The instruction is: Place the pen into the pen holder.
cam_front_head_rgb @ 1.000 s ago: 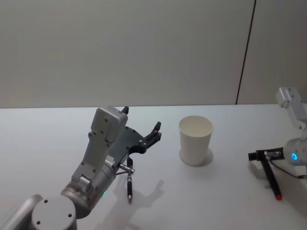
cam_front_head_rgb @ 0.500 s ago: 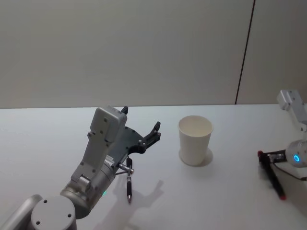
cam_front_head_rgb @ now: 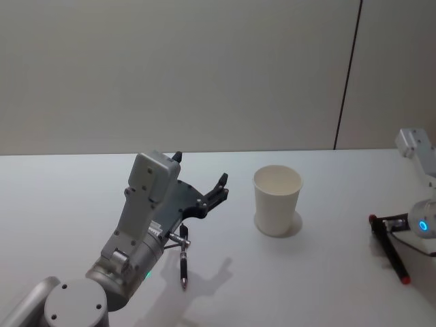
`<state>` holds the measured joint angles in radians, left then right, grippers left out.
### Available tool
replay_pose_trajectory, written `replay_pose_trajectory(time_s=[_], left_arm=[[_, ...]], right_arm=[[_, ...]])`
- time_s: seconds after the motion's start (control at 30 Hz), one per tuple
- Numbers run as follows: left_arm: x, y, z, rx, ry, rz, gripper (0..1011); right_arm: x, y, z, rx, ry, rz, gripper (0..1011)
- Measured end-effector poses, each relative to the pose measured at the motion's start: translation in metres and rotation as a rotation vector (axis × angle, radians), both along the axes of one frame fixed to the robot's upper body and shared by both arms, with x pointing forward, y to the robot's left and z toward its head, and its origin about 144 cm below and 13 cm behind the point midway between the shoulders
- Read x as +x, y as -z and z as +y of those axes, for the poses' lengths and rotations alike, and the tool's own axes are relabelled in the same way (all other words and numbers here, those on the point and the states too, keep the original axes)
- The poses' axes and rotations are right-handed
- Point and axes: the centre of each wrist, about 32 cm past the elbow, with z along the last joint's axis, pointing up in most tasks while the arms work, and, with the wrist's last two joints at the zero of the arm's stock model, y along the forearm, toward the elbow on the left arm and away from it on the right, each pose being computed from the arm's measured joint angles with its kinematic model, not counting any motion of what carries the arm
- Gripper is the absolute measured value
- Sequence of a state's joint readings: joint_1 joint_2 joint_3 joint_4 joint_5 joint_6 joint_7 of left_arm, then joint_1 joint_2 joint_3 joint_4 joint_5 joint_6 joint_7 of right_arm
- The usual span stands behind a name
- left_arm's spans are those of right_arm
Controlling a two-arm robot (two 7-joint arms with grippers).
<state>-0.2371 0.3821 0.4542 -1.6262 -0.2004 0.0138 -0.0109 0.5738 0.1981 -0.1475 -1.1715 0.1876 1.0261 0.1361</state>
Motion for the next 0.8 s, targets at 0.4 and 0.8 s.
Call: replay_pose_trajectory(time_s=[0.4,0.8], left_arm=[[0.000,0.000,0.000,0.000,0.000,0.000,1003],[0.000,0.000,0.000,0.000,0.000,0.000,1003]], right_arm=[[-0.004,-0.007,0.001,-0.012,-0.006,-0.070,168],[-0.014,-0.021,0.005,-0.026,-0.036,-0.215,168]])
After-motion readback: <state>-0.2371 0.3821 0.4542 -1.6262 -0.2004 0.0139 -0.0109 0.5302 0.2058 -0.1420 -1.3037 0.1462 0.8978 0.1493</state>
